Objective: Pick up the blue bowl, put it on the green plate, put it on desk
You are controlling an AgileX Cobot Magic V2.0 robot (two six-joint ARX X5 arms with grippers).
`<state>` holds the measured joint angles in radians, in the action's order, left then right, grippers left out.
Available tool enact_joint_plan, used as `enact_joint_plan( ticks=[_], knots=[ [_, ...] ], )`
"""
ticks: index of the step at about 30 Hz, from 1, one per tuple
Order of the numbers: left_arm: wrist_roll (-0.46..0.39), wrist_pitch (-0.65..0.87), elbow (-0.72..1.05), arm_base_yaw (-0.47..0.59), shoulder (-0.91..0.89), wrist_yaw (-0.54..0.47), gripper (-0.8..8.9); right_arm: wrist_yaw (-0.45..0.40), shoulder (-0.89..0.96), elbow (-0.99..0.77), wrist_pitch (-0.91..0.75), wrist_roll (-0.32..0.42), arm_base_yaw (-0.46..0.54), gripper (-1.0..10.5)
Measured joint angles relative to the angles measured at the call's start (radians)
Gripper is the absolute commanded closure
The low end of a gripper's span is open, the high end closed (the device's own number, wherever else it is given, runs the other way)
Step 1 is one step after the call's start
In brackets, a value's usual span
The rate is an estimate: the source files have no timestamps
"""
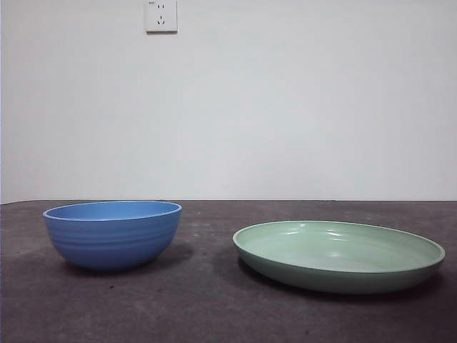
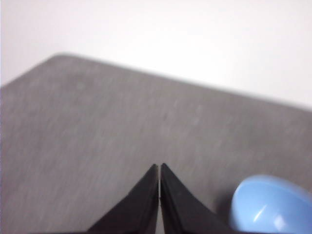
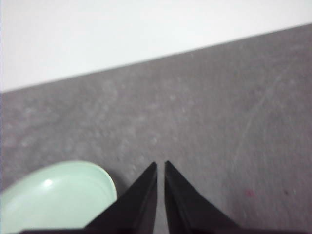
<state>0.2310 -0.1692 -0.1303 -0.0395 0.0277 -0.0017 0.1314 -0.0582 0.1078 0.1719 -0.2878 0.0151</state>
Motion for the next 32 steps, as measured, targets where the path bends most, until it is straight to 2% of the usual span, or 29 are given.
enact_joint_plan(
  ticks=[8, 11, 15, 26, 32],
  knots=[
    [0.050, 0.066, -0.126, -0.026, 0.136, 0.000, 8.04, 0.015, -0.179, 0.159, -0.003, -0.010, 0.000, 9.3],
    [0.061, 0.064, -0.201, -0.029, 0.225, 0.010, 8.04, 0.056, -0.268, 0.233, -0.003, -0.011, 0.000, 9.3],
    [0.070, 0.053, -0.317, -0.032, 0.355, 0.087, 8.04, 0.135, -0.388, 0.336, 0.016, -0.031, 0.000, 9.3],
    [0.066, -0.222, -0.694, -0.034, 0.749, 0.326, 8.04, 0.380, -0.663, 0.611, 0.178, -0.031, 0.000, 9.3],
    [0.029, -0.388, -0.853, -0.043, 0.910, 0.465, 8.04, 0.416, -0.766, 0.769, 0.346, 0.034, 0.000, 9.3]
  ],
)
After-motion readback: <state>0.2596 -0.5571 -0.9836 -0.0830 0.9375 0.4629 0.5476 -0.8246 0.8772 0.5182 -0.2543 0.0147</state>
